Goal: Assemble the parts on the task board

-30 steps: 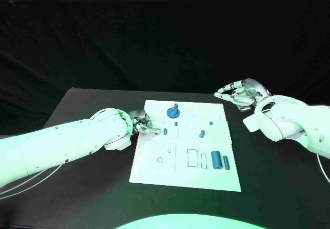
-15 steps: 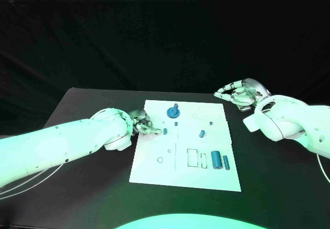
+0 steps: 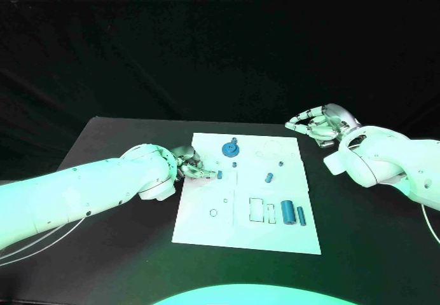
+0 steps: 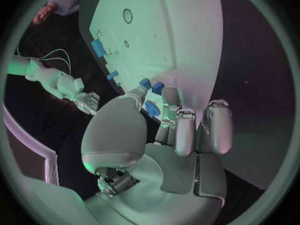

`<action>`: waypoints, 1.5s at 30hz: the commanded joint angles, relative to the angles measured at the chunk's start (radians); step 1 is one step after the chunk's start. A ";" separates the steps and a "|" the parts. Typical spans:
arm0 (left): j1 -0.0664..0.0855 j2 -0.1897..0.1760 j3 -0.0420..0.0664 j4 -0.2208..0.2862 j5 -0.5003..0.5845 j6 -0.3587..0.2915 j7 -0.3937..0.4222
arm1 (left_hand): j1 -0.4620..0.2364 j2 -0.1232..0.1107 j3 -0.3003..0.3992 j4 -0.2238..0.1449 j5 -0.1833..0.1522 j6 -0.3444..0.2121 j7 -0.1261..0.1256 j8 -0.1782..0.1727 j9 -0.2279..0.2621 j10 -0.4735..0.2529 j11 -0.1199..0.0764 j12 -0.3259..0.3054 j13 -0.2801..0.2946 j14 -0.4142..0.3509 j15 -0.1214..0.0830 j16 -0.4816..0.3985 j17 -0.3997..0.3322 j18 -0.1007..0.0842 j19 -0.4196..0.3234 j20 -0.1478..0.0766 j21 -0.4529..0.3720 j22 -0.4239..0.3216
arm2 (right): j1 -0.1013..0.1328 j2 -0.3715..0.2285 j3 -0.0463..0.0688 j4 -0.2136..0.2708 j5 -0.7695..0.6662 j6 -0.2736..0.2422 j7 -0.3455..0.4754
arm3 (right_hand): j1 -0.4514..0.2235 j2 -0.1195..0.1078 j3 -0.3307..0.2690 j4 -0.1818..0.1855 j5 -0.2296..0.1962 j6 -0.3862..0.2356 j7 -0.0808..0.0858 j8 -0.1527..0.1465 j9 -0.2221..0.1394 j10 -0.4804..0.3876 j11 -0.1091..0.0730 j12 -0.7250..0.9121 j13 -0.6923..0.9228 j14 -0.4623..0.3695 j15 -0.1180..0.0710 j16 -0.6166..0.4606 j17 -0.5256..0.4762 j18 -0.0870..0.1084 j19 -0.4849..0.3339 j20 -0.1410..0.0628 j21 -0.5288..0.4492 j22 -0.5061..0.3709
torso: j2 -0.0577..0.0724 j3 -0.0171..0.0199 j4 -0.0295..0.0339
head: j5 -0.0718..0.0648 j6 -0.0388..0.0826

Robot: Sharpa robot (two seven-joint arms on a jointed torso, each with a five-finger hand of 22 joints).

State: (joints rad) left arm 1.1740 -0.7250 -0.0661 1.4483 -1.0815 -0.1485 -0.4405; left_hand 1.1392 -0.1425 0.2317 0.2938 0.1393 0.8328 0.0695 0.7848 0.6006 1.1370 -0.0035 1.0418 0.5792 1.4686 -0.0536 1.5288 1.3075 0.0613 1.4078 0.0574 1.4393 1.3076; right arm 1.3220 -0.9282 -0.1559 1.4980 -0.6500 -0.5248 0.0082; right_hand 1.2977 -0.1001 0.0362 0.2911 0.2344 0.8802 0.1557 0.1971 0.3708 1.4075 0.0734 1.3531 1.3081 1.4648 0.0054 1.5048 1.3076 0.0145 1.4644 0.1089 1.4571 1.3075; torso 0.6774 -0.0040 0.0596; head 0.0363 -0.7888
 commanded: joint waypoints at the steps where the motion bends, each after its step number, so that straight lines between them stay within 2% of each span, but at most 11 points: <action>1: -0.001 0.003 0.000 0.000 0.010 0.014 0.006 | -0.008 0.001 -0.007 0.001 0.001 0.004 -0.003 0.006 -0.002 0.006 0.001 0.006 0.002 0.083 -0.005 0.006 0.201 -0.007 0.006 -0.002 0.003 0.058 | -0.001 0.001 0.000 0.000 -0.008 0.006 0.011 | -0.001 0.002 -0.003 -0.004 0.003 -0.008 0.002 0.003 -0.001 -0.003 0.000 -0.003 0.063 0.065 -0.007 -0.003 0.095 0.017 0.043 -0.005 -0.005 0.184 | 0.000 -0.0001 -0.0003 | 0.000 -0.001; 20: 0.000 0.016 0.000 -0.015 0.010 0.035 -0.005 | 0.036 0.011 0.012 -0.001 0.003 0.002 -0.007 0.009 -0.006 0.006 -0.003 0.007 0.002 0.084 -0.008 0.007 0.203 -0.007 0.007 -0.004 0.004 0.060 | -0.002 0.001 0.000 0.000 -0.008 0.008 0.011 | -0.001 0.002 -0.003 -0.004 0.003 -0.008 0.002 0.003 -0.001 -0.003 0.000 -0.003 0.063 0.065 -0.007 -0.003 0.095 0.017 0.043 -0.005 -0.005 0.184 | 0.000 0.0000 -0.0009 | -0.002 -0.005; 26: 0.000 0.018 0.000 -0.017 0.010 0.026 -0.005 | 0.058 0.023 0.029 -0.001 0.002 0.001 -0.008 0.010 -0.009 0.007 -0.004 0.008 0.003 0.084 -0.009 0.007 0.203 -0.007 0.007 -0.005 0.004 0.061 | -0.002 0.002 0.000 0.000 -0.008 0.009 0.011 | -0.001 0.002 -0.003 -0.004 0.003 -0.008 0.002 0.003 -0.001 -0.003 0.000 -0.003 0.063 0.065 -0.007 -0.003 0.095 0.017 0.043 -0.005 -0.005 0.184 | 0.000 0.0001 -0.0008 | -0.003 -0.004; 28: 0.000 0.019 0.000 -0.018 0.010 0.024 -0.004 | 0.076 0.030 0.045 -0.002 0.001 0.000 -0.009 0.011 -0.011 0.006 -0.006 0.007 0.002 0.084 -0.010 0.008 0.204 -0.007 0.007 -0.006 0.004 0.061 | -0.002 0.002 0.000 -0.001 -0.008 0.009 0.011 | -0.001 0.002 -0.003 -0.004 0.003 -0.008 0.002 0.003 -0.001 -0.003 0.000 -0.003 0.063 0.065 -0.007 -0.003 0.095 0.017 0.043 -0.005 -0.005 0.184 | 0.000 0.0000 -0.0009 | -0.002 -0.005; 39: 0.000 0.019 0.000 -0.019 0.010 0.039 0.000 | 0.153 0.022 0.095 -0.005 -0.001 -0.003 -0.012 0.015 -0.018 0.002 -0.008 0.003 -0.004 0.085 -0.011 0.009 0.206 -0.008 0.009 -0.008 0.006 0.065 | -0.003 0.002 0.000 -0.001 -0.008 0.012 0.011 | -0.001 0.003 -0.003 -0.004 0.003 -0.007 0.001 0.005 -0.001 -0.002 -0.001 -0.003 0.063 0.066 -0.007 -0.003 0.096 0.016 0.044 -0.006 -0.003 0.185 | 0.000 0.0001 -0.0002 | -0.002 -0.008; 45: 0.000 0.019 0.000 -0.017 0.019 0.040 0.011 | 0.201 0.027 0.142 -0.005 -0.002 -0.005 -0.012 0.016 -0.024 0.000 -0.008 -0.001 -0.008 0.085 -0.011 0.010 0.208 -0.009 0.009 -0.007 0.005 0.066 | -0.003 0.002 0.000 -0.002 -0.008 0.013 0.011 | -0.001 0.003 -0.003 -0.004 0.003 -0.007 0.001 0.005 -0.001 -0.002 -0.001 -0.003 0.063 0.066 -0.007 -0.003 0.096 0.016 0.044 -0.006 -0.003 0.185 | 0.000 -0.0003 -0.0005 | -0.002 -0.008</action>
State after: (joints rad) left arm 1.1751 -0.7078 -0.0648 1.4303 -1.0741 -0.1259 -0.4413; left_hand 1.3232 -0.1227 0.3650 0.2909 0.1379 0.8286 0.0654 0.7985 0.5787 1.1404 -0.0069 1.0455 0.5722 1.4649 -0.0572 1.5326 1.3074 0.0612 1.4113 0.0538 1.4393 1.3075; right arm 1.3198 -0.9268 -0.1559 1.4961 -0.6501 -0.5236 0.0081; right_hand 1.2978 -0.1001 0.0362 0.2911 0.2344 0.8803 0.1558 0.1970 0.3709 1.4076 0.0734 1.3531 1.3075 1.4648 0.0053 1.5048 1.3074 0.0144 1.4644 0.1089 1.4572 1.3080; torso 0.6773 -0.0040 0.0592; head 0.0337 -0.7964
